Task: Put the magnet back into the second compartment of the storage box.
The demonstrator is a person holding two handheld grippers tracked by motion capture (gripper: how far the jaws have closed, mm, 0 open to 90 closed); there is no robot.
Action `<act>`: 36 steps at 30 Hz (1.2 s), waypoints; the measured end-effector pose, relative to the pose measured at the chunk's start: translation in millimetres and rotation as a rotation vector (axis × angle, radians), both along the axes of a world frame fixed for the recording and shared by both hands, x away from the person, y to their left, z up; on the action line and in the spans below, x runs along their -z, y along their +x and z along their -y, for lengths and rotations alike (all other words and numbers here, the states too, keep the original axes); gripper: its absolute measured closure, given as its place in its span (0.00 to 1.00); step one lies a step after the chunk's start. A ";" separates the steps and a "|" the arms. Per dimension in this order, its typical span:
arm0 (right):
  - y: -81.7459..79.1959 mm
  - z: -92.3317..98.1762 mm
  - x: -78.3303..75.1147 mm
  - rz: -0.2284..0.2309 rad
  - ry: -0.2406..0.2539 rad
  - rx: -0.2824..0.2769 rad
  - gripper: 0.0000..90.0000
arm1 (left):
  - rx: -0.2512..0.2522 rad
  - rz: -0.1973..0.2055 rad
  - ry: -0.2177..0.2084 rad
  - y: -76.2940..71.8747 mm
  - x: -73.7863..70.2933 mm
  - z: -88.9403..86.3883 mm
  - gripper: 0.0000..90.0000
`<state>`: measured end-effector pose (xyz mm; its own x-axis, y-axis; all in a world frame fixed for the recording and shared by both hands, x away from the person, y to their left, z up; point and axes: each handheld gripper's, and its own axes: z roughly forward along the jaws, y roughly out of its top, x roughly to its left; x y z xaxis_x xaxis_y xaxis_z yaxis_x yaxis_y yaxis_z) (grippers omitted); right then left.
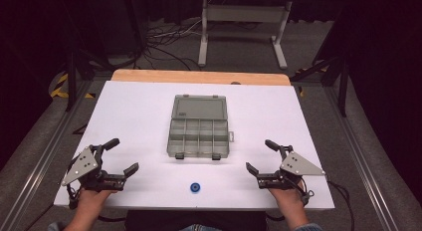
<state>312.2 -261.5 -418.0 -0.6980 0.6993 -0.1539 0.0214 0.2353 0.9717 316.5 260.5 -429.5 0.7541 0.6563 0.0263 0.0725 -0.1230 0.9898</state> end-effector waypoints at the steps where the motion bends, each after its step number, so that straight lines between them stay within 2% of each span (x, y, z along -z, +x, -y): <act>1: 0.0 0.0 0.0 0.000 0.000 0.000 0.08 | 0.000 0.000 0.000 0.0 0.0 0.0 0.01; 4: 0.4 1.4 -0.5 -0.004 0.007 0.003 0.08 | -0.002 -0.005 -0.018 0.2 0.3 -1.4 0.01; 10: 0.4 1.9 -1.8 -0.015 0.013 0.001 0.08 | -0.006 0.010 0.006 -0.1 0.7 -1.6 0.01; 24: 0.9 1.9 -2.9 -0.021 0.013 0.007 0.08 | 0.000 0.008 -0.018 -0.6 0.1 -3.6 0.01; 36: 1.2 -4.1 -6.7 -0.031 0.019 -0.007 0.08 | 0.000 0.009 -0.010 -1.0 -0.4 -3.2 0.01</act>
